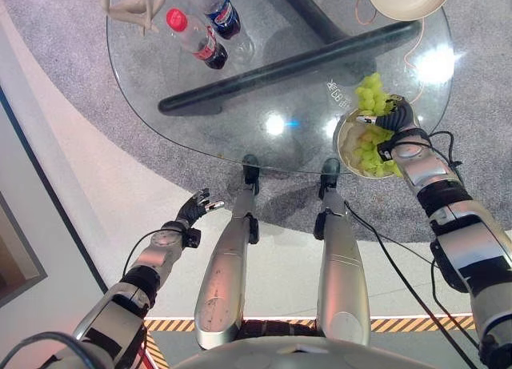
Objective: Pick up fruits into the plate
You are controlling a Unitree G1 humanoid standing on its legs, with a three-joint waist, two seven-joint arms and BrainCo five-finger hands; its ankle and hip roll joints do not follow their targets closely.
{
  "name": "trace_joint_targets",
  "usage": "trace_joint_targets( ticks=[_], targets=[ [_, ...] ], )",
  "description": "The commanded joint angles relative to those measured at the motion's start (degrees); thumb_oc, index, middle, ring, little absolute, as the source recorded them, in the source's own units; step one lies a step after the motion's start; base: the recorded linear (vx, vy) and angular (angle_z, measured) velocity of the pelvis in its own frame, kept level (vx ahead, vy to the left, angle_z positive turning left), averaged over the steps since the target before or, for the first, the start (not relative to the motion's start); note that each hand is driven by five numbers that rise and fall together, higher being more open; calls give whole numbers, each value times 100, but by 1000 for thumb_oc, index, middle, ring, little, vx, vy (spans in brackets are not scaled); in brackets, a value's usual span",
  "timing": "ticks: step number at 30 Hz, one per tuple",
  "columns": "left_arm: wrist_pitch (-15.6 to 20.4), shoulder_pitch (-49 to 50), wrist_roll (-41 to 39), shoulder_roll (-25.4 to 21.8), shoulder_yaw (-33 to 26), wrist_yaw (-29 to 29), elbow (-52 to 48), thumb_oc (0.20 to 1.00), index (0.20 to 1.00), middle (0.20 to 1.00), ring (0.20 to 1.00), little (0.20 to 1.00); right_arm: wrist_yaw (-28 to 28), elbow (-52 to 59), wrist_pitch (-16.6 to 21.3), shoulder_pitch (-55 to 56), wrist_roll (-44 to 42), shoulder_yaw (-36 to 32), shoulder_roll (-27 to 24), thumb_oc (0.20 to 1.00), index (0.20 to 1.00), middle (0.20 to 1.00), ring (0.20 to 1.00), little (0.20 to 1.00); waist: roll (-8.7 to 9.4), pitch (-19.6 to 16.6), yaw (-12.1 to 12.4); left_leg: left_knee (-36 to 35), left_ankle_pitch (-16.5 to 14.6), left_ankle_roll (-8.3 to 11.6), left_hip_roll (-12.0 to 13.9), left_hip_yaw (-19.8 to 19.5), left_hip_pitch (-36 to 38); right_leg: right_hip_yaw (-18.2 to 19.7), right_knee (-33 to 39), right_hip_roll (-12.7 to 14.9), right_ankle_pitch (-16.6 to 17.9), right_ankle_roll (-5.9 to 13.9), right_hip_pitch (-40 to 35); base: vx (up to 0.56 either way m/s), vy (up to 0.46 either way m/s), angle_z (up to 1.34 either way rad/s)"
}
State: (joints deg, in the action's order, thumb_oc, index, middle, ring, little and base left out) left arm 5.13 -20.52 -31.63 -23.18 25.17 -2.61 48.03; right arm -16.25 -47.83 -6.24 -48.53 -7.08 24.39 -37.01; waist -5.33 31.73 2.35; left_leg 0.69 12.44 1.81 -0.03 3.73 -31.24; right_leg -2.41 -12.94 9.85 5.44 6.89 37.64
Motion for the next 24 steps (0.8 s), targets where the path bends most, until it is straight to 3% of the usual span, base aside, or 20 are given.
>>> trace_joint_targets(
  ticks=[1, 24],
  targets=[
    [46, 273, -146, 146, -124, -8, 205, 1000, 1000, 1000, 1000, 1000, -251, 448, 207, 268, -233, -178, -222, 1000, 1000, 1000, 1000, 1000, 21, -194, -140, 971, -1016, -214, -384, -207, 51, -423, 20, -376, 19, -191, -225, 21, 30, 0],
    [81, 565, -159, 219, -622, -277, 628, 1000, 1000, 1000, 1000, 1000, -224, 1815, 598, 1146, -744, -912, -104, 1000, 1000, 1000, 1000, 1000, 308, -194, -268, 719, -1184, -221, -265, -73, 1206, -366, 190, -434, -155, -205, -1340, 16, 21, -1]
  ],
)
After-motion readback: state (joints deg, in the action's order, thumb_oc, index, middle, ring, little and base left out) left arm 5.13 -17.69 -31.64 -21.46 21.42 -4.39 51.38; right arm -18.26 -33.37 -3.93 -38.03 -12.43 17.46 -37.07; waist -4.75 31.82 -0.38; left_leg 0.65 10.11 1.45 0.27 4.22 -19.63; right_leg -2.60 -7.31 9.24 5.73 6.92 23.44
